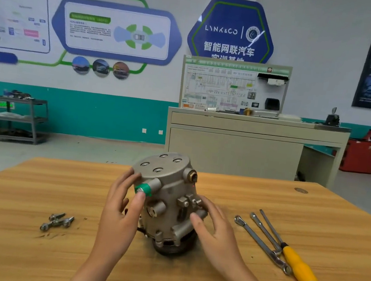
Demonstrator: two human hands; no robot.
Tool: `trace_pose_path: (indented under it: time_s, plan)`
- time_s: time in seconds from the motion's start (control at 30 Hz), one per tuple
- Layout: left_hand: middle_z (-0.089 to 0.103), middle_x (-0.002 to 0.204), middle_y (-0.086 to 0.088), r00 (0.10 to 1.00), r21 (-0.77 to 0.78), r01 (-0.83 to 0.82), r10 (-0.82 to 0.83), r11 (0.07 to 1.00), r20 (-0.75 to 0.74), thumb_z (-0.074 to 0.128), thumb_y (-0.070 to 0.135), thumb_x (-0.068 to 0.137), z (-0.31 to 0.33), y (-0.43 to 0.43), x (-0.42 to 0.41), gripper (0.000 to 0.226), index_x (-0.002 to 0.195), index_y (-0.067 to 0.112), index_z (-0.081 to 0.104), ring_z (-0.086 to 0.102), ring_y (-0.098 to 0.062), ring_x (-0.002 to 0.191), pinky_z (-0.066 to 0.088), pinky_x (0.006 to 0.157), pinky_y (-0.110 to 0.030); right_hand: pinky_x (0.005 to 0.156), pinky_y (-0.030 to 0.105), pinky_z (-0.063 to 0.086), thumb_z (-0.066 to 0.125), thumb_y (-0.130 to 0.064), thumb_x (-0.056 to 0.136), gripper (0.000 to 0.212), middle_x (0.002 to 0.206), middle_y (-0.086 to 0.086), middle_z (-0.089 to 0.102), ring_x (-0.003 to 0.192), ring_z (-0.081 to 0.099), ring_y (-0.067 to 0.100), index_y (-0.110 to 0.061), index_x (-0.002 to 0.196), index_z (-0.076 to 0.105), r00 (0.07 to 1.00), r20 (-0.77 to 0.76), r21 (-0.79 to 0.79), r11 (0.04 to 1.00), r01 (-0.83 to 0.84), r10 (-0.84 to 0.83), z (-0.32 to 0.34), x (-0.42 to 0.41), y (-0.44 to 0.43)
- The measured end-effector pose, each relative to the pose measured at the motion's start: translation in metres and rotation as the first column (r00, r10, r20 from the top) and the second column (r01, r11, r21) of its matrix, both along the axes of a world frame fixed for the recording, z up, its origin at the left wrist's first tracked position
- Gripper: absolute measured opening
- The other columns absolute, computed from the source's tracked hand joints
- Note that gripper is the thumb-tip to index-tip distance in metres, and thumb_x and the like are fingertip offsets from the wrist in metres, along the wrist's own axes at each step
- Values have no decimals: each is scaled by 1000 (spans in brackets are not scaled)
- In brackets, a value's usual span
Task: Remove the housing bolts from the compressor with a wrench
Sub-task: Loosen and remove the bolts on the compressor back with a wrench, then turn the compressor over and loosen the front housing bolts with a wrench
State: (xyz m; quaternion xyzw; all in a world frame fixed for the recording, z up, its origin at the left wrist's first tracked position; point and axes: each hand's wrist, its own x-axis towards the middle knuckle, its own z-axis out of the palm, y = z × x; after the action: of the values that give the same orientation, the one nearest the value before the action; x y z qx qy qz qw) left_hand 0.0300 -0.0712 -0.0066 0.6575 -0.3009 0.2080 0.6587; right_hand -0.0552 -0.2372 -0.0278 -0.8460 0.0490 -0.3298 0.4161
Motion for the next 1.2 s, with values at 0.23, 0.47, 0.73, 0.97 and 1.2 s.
trace_pose_path:
  time_s: [0.23,0.47,0.73,0.97,1.2]
  plan:
    - [61,107,11,975,-170,24,-61,985,-215,49,21,95,12,-4,12,18,106,31,59,56,12,91,42,64,-3,81,-7,24,56,-34,88,35,113,-43,34,109,29,-26,-45,119,43,998,54,-156,987,27,-19,-11,-7,11]
    - [64,91,12,969,-196,39,-85,980,-233,49,23,95,7,3,25,16,93,34,60,57,14,73,41,57,-3,88,-5,19,65,-34,82,49,126,-39,25,114,19,-30,-31,127,47,995,69,-169,982,88,-77,-17,-12,12]
    - [64,88,12,984,-139,36,-59,990,-166,51,23,94,7,2,36,15,90,35,59,57,15,74,40,58,-1,100,19,19,65,-55,71,84,136,-36,5,122,14,-13,-50,133,9,992,-126,-123,992,-4,-12,-14,2,8]
    - [58,102,17,993,-41,39,-43,998,-109,51,30,93,21,-23,59,9,89,37,56,54,-1,97,40,71,-7,101,27,35,70,-49,68,72,135,-17,39,124,36,3,-46,128,31,999,-36,45,998,34,-32,-10,22,-13]
    - [63,91,8,979,-9,165,-164,986,-118,46,35,95,33,-49,79,16,99,27,59,59,-4,88,46,72,-18,90,23,41,70,-63,49,71,121,-26,43,111,45,0,-54,111,36,994,22,44,993,109,-110,-9,27,-25]
